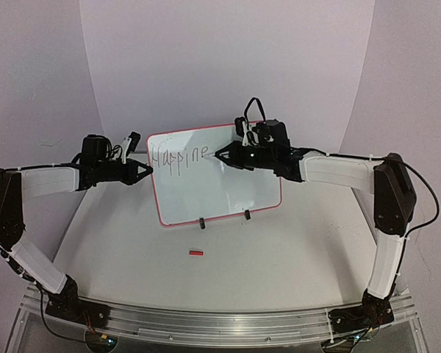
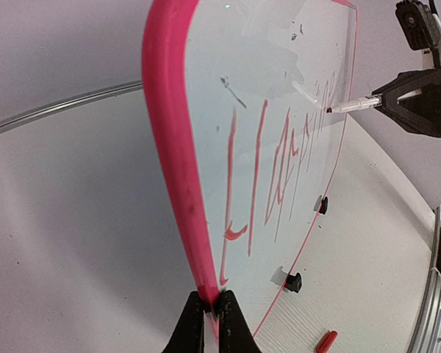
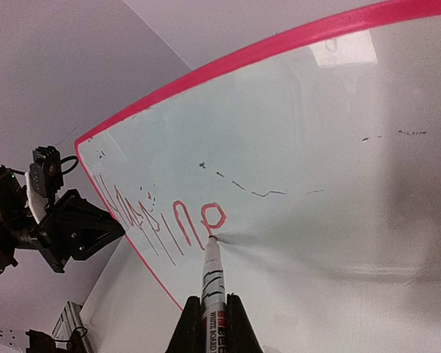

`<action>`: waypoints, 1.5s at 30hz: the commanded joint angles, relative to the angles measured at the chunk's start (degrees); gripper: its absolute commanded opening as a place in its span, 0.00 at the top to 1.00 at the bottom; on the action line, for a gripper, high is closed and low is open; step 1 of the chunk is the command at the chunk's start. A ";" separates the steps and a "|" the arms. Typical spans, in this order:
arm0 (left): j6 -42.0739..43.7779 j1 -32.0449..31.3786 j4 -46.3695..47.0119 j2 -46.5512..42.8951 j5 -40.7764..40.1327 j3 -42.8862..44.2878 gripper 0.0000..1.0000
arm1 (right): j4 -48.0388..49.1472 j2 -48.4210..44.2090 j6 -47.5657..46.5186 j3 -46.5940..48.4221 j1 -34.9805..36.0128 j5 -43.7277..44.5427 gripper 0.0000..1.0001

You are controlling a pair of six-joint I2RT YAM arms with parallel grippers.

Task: Write a sentence on the whiteboard

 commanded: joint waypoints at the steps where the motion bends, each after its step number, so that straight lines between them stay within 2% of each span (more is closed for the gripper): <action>1: 3.63 -0.21 -1.66 -0.14 -2.12 2.08 1.00 | -1.25 -0.42 -0.30 -1.14 -0.42 2.60 1.00; 23: 3.58 -0.12 -1.79 -0.41 -2.23 2.04 1.00 | -1.74 -10.40 -3.07 -4.84 -0.42 7.06 1.00; 45: 3.74 -0.17 -1.88 -0.41 -2.30 2.03 1.00 | -0.50 -4.78 -2.17 0.46 -0.92 5.65 1.00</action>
